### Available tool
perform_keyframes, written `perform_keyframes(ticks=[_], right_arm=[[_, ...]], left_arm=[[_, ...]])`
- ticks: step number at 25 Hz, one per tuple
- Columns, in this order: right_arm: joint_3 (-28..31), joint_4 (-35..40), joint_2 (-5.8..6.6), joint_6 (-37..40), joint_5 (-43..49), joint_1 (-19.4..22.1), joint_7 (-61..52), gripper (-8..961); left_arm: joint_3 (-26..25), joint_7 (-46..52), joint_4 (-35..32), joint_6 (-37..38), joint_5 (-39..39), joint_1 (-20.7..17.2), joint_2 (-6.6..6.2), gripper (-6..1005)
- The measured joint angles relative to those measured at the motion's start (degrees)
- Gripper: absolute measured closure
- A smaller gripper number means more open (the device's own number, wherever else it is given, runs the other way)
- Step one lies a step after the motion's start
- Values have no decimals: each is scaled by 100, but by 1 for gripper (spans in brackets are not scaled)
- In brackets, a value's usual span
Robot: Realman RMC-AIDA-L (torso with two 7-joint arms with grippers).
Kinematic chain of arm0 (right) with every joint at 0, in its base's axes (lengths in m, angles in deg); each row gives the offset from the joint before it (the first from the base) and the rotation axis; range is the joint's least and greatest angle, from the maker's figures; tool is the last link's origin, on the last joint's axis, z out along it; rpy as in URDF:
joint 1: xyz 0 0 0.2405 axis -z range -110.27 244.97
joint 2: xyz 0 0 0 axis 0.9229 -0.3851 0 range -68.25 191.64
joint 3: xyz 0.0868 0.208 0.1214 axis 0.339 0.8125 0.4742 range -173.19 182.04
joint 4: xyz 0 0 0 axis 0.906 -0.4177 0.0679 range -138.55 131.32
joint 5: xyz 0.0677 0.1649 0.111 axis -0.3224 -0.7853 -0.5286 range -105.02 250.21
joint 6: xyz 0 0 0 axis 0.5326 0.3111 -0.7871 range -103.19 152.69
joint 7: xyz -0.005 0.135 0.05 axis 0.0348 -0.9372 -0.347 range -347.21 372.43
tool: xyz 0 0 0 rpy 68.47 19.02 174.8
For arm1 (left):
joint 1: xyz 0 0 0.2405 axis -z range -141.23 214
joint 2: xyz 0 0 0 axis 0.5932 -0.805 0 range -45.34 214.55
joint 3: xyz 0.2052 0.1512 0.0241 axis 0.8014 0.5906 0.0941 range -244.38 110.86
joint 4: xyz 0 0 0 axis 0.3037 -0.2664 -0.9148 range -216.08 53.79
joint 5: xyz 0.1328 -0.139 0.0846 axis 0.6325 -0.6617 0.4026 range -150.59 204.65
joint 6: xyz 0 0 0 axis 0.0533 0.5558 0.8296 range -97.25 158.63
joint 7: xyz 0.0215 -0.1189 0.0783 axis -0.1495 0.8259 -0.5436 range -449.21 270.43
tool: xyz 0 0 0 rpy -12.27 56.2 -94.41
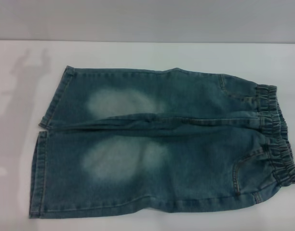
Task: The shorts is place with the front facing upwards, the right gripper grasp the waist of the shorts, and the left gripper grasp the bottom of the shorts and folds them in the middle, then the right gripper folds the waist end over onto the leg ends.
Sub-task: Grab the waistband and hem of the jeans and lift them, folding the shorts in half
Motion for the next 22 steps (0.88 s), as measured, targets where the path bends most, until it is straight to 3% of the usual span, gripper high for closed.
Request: perform_keyframes(ticks=[4, 10, 15, 22], right_arm=[[-37, -25, 0, -91, -3, -24, -19, 204], [-70, -66, 0, -186, 25, -82, -39, 203], [-191, -160, 0, -209, 49, -106, -31, 203], [-227, -219, 0, -550, 56, -267, -33, 204]], left_arm=[[-5, 2, 66, -20, -9, 118, 2, 513], [-5, 1, 80, -393, 0, 369, -21, 575], [-35, -53, 74, -593, -13, 450, -37, 409], [54, 160, -76, -1327, 46, 578, -85, 368]])
